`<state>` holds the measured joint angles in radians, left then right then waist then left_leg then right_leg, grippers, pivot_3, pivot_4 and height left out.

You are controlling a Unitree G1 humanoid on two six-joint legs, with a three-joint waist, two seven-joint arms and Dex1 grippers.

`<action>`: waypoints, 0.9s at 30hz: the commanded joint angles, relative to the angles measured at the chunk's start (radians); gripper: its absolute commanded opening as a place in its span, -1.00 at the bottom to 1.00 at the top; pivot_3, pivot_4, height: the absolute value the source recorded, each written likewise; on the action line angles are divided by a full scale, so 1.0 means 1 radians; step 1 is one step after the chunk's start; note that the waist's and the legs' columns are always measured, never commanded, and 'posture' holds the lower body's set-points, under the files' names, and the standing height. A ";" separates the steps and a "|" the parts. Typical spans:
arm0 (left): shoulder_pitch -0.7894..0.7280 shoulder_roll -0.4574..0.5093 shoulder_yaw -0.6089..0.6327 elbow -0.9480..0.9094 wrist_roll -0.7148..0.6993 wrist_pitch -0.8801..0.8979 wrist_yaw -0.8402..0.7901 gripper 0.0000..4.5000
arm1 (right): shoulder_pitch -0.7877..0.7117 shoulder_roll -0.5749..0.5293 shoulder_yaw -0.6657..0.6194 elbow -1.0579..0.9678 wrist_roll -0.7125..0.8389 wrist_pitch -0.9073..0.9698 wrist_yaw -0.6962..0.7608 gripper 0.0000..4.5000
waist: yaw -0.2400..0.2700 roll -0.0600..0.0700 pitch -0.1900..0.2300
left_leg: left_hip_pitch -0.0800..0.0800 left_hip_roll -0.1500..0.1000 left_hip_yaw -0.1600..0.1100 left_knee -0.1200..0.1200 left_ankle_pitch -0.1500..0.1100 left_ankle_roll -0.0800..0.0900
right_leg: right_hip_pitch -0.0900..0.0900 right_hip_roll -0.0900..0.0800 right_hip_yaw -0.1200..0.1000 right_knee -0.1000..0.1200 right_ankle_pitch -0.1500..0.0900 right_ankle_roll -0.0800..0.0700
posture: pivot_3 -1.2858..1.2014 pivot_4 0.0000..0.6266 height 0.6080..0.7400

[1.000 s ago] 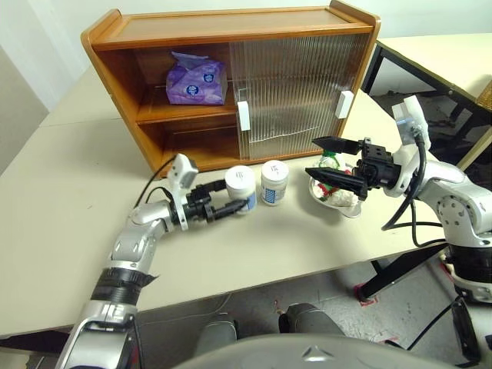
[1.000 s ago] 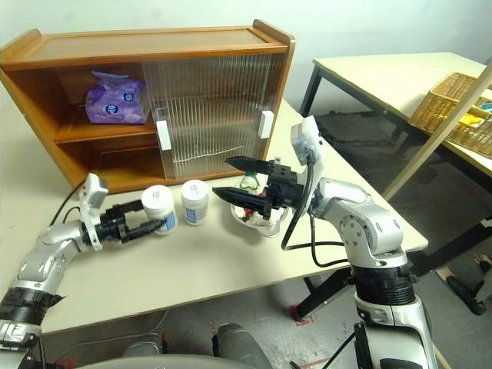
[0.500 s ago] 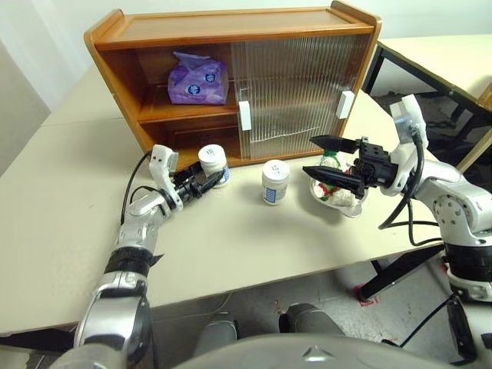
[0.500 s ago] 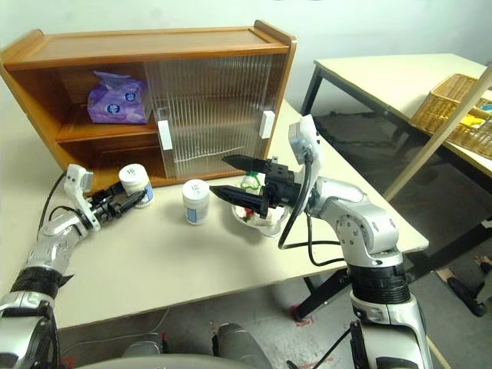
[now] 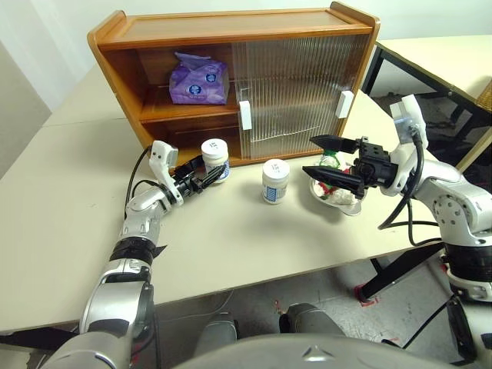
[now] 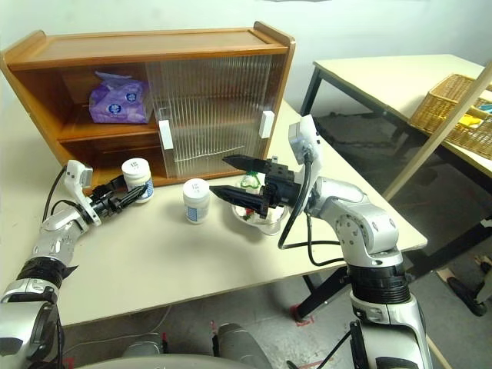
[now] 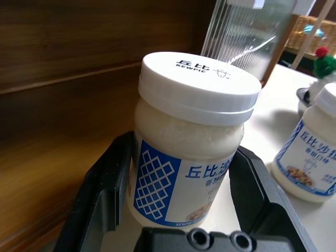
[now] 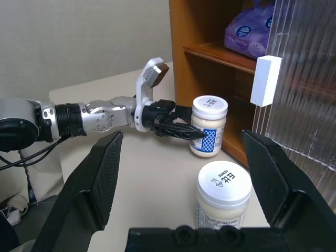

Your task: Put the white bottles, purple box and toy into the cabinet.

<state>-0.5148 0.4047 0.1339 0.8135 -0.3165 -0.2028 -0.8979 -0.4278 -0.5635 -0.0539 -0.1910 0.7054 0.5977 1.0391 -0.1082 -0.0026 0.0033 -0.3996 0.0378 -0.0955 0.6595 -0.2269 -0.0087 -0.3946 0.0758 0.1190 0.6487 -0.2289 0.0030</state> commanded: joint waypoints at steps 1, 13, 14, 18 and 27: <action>-0.020 0.000 0.039 -0.063 -0.031 0.004 0.007 0.37 | -0.006 0.000 0.011 -0.005 -0.004 -0.005 0.003 1.00 | 0.000 0.000 0.000 | 0.000 0.000 0.001 0.000 0.000 0.000 | 0.000 0.000 -0.001 0.000 0.000 0.000 | -0.09 -1.00 1.00; -0.071 -0.005 0.047 -0.024 -0.001 0.024 0.094 0.37 | -0.005 -0.005 0.011 -0.005 -0.002 0.002 0.007 1.00 | 0.001 0.000 0.000 | 0.000 -0.001 0.004 0.000 0.000 0.000 | 0.000 0.000 -0.001 -0.001 0.000 0.001 | -0.09 -1.00 1.00; -0.082 -0.004 0.035 0.002 0.022 0.017 0.110 0.37 | -0.005 -0.005 0.011 -0.006 -0.002 0.002 0.006 1.00 | 0.001 0.000 0.000 | 0.000 -0.001 0.004 0.000 0.000 0.000 | 0.000 0.000 -0.001 -0.001 0.000 0.001 | -0.10 -1.00 1.00; -0.130 -0.013 0.030 0.093 0.066 0.006 0.177 0.37 | -0.003 -0.005 0.010 -0.009 -0.001 0.003 0.004 1.00 | 0.001 0.000 0.000 | 0.000 -0.001 0.004 0.000 0.000 0.000 | 0.000 0.000 -0.001 -0.001 0.000 0.001 | -0.10 -1.00 1.00; -0.255 -0.062 0.033 0.286 0.136 -0.030 0.357 0.37 | 0.012 -0.011 0.001 -0.018 0.004 0.006 0.000 1.00 | -0.001 -0.001 0.001 | 0.000 -0.002 0.005 0.001 0.000 0.000 | 0.000 0.000 0.000 -0.001 0.000 0.003 | -0.11 -1.00 1.00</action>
<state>-0.7442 0.3470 0.1688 1.0761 -0.1986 -0.2051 -0.5708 -0.4210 -0.5662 -0.0524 -0.1957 0.7068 0.5984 1.0417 -0.1094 -0.0037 0.0041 -0.3994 0.0353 -0.0901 0.6605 -0.2268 -0.0081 -0.3944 0.0758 0.1192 0.6478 -0.2289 0.0064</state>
